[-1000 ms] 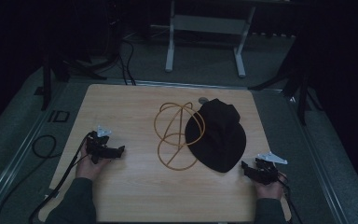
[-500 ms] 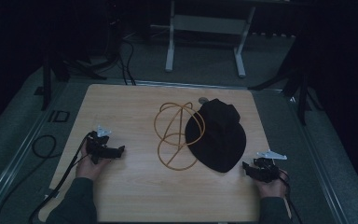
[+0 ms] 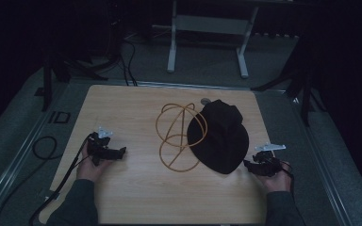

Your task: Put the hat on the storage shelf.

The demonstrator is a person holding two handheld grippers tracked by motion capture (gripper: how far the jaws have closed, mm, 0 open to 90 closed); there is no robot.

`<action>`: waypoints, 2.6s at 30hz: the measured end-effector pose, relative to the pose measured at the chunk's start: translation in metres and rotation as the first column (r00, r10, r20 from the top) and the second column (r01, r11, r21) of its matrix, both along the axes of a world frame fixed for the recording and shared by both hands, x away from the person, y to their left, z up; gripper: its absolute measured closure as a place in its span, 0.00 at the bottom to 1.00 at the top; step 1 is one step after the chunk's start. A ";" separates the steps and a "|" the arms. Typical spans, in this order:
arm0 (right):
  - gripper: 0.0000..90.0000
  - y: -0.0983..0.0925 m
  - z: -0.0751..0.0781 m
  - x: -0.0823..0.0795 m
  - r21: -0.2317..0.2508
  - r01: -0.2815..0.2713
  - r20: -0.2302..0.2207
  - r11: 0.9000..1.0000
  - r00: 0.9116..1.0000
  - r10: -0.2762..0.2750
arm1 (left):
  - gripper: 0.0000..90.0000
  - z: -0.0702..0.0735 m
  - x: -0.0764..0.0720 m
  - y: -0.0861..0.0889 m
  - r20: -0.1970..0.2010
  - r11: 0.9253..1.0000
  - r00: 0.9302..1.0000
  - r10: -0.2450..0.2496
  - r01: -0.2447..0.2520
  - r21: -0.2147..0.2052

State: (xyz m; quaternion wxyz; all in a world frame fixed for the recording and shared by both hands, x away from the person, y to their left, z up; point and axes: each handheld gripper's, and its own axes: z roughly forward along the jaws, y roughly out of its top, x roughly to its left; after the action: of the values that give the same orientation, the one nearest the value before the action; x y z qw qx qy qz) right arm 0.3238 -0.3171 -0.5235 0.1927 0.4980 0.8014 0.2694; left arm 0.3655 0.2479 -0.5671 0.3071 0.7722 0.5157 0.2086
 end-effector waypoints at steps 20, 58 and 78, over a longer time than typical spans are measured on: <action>0.58 0.016 0.027 0.017 -0.034 -0.077 -0.076 0.996 0.994 0.074 | 0.02 0.000 0.000 0.000 0.000 1.000 1.000 -0.002 0.002 0.001; 0.49 0.053 0.075 0.044 -0.085 -0.272 -0.309 0.959 0.922 0.234 | 0.02 0.000 0.000 0.000 0.002 1.000 1.000 -0.003 0.003 0.002; 0.44 0.081 0.086 0.068 -0.106 -0.293 -0.376 0.950 0.897 0.235 | 0.02 0.000 0.000 0.000 0.003 1.000 1.000 -0.007 0.007 0.002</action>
State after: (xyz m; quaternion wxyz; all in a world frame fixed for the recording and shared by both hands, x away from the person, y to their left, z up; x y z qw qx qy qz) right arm 0.3916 -0.2359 -0.4373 0.0443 0.4079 0.9023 0.1326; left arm 0.3660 0.2484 -0.5672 0.3078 0.7740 0.5123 0.2091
